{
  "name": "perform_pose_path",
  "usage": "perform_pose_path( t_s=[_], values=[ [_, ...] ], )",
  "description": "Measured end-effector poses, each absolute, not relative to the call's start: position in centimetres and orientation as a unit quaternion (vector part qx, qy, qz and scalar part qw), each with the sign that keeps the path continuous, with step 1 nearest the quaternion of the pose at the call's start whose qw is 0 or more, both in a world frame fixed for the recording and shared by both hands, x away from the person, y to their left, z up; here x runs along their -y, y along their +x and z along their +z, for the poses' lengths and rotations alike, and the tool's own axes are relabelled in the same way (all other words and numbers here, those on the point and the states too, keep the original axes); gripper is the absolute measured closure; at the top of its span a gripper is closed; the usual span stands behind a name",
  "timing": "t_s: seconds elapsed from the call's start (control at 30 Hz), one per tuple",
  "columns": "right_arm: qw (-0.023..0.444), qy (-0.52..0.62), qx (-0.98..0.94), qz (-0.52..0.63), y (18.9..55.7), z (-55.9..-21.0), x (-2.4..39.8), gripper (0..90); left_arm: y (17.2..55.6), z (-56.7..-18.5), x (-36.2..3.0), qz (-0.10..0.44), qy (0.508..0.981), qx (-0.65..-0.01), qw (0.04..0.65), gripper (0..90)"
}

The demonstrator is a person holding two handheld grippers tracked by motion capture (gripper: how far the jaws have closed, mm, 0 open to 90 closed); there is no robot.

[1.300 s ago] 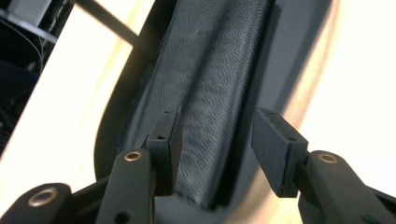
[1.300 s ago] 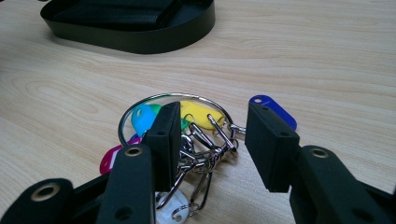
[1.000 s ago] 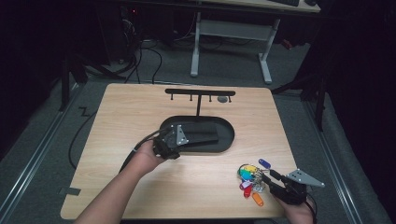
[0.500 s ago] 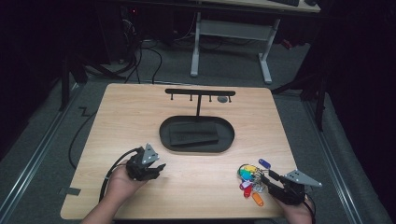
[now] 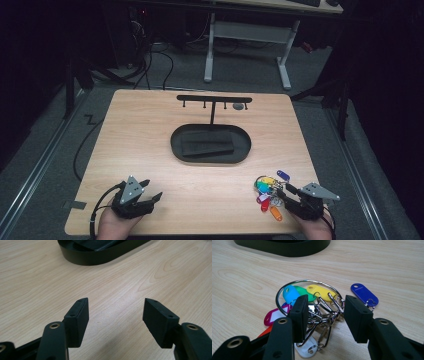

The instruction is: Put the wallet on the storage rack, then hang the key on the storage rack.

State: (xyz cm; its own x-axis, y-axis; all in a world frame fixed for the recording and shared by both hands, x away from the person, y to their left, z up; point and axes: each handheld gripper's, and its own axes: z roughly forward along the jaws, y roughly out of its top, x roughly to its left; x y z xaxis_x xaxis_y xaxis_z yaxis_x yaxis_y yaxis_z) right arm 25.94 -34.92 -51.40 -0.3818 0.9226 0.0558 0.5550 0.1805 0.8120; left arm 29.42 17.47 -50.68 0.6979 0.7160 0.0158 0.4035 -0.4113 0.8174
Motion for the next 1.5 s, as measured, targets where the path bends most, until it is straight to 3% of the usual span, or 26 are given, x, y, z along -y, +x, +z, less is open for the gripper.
perform_pose_path(
  t_s=[0.5, 0.83, 1.5],
  values=[
    [0.229, 0.498, -0.769, 0.328, 26.7, -50.5, 32.8, 52.5, 29.9, -50.9, -17.0, 0.176, 0.830, -0.315, 0.425, 32.9],
    [0.219, 0.477, -0.814, 0.248, 27.8, -47.9, 30.6, 50.7, 29.2, -50.8, -18.0, 0.175, 0.830, -0.317, 0.425, 32.7],
    [0.165, 0.416, -0.882, 0.146, 30.1, -44.9, 27.5, 48.8, 28.5, -50.8, -19.5, 0.172, 0.820, -0.335, 0.430, 31.8]
  ],
)
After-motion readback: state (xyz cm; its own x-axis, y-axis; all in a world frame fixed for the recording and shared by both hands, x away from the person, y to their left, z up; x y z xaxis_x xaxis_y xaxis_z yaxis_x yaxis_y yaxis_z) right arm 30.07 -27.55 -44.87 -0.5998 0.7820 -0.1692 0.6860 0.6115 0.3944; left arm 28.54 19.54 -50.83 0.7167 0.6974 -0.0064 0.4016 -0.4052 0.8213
